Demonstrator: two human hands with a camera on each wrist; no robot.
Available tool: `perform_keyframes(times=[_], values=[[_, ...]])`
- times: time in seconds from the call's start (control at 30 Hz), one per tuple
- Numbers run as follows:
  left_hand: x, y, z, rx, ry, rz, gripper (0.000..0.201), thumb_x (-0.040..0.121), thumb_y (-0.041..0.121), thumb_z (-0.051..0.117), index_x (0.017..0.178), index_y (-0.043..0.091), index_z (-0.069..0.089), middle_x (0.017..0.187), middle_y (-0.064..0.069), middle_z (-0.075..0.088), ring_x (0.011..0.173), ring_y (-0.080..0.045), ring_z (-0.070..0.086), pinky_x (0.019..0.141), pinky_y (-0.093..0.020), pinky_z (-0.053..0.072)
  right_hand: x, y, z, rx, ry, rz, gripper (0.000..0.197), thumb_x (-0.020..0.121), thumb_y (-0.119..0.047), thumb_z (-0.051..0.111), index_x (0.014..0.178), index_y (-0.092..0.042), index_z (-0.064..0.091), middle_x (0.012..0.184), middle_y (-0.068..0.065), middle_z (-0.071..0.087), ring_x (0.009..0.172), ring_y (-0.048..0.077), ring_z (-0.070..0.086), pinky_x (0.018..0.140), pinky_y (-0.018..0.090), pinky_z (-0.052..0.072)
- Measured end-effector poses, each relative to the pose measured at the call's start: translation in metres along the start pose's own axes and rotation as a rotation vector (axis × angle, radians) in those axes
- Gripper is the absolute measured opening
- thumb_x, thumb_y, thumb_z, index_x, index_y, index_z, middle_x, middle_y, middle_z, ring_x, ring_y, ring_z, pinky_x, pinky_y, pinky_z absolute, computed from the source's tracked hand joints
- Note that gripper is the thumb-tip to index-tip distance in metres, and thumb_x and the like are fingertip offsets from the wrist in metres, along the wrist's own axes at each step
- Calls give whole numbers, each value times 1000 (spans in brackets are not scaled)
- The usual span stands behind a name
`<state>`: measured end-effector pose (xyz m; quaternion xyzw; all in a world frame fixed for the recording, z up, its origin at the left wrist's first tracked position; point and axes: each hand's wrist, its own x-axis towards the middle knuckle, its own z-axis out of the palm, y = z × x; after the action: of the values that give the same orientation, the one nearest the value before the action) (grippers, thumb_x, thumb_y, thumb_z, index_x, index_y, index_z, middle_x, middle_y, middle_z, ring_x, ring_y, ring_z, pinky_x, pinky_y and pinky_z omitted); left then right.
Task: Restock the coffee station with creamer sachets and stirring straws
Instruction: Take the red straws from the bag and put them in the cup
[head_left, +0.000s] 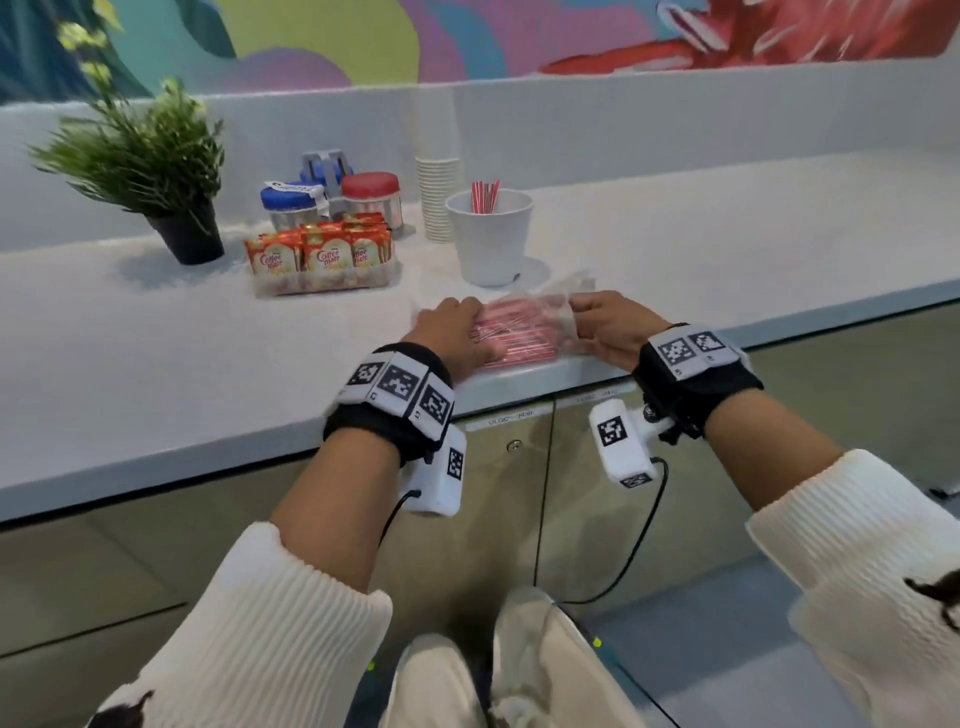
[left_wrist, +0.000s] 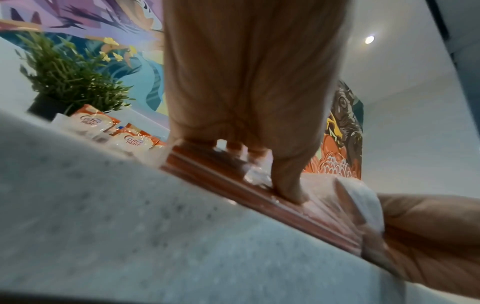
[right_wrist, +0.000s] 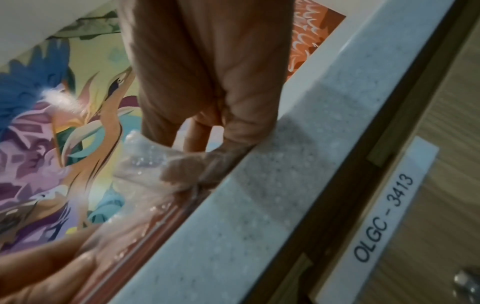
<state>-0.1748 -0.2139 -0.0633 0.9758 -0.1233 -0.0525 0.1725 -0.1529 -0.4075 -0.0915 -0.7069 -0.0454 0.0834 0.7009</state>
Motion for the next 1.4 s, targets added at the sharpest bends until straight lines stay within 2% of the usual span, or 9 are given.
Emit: perform_keyframes(times=[0.13,0.27,0.4,0.57,0.8,1.0,1.13,1.27,1.4], values=[[-5,2,10,-1,81,-48,50,89,37,55,131,13,38,132,-12,41,124,-32,36,101,-43,33,2,-3,12,-234,89,-16,22,88,18,36,85,12,57,59,4,61,48,11,59,49,20,49],[-6,5,12,13,155,-98,48,89,41,55,125,14,40,132,-8,42,125,-29,36,100,-46,33,17,-5,17,-514,180,-21,22,85,13,42,78,7,62,78,19,60,73,26,55,62,36,47],[-4,2,7,20,182,-125,47,90,42,53,125,14,40,134,-7,42,127,-28,34,100,-47,32,10,-15,30,-447,210,-54,35,88,12,39,69,-11,57,65,4,49,56,16,57,40,12,42],[1,-6,4,74,181,-148,45,93,44,47,127,15,40,137,-7,41,129,-28,34,102,-51,30,21,-13,45,-485,168,-152,26,88,4,47,110,11,58,99,21,60,94,33,57,83,38,48],[5,-14,7,85,151,-132,47,94,49,40,125,14,41,135,-7,42,128,-29,35,101,-51,29,29,1,39,-206,196,-217,15,86,4,52,95,6,65,96,25,63,89,36,58,87,54,49],[9,-22,11,91,204,-129,45,96,50,33,123,15,40,133,-8,41,126,-30,34,102,-50,28,51,11,33,-42,314,-295,24,90,2,46,77,-10,62,85,15,62,82,27,57,76,41,47],[13,-16,8,167,171,-149,45,95,50,34,124,16,40,135,-7,41,131,-29,32,109,-57,18,45,7,35,-295,155,-370,27,88,8,42,97,-10,60,79,-5,56,69,8,53,56,6,44],[20,0,12,230,268,-11,40,95,42,41,124,14,41,133,-7,43,128,-26,35,110,-52,20,53,15,31,-298,193,-411,19,86,8,49,84,0,66,68,-1,56,62,15,52,50,10,40],[26,6,18,202,340,30,34,96,34,42,122,11,41,128,-8,45,120,-27,40,101,-42,30,58,19,29,-149,317,-409,28,86,1,56,67,-19,62,70,9,62,64,25,55,50,22,41]])
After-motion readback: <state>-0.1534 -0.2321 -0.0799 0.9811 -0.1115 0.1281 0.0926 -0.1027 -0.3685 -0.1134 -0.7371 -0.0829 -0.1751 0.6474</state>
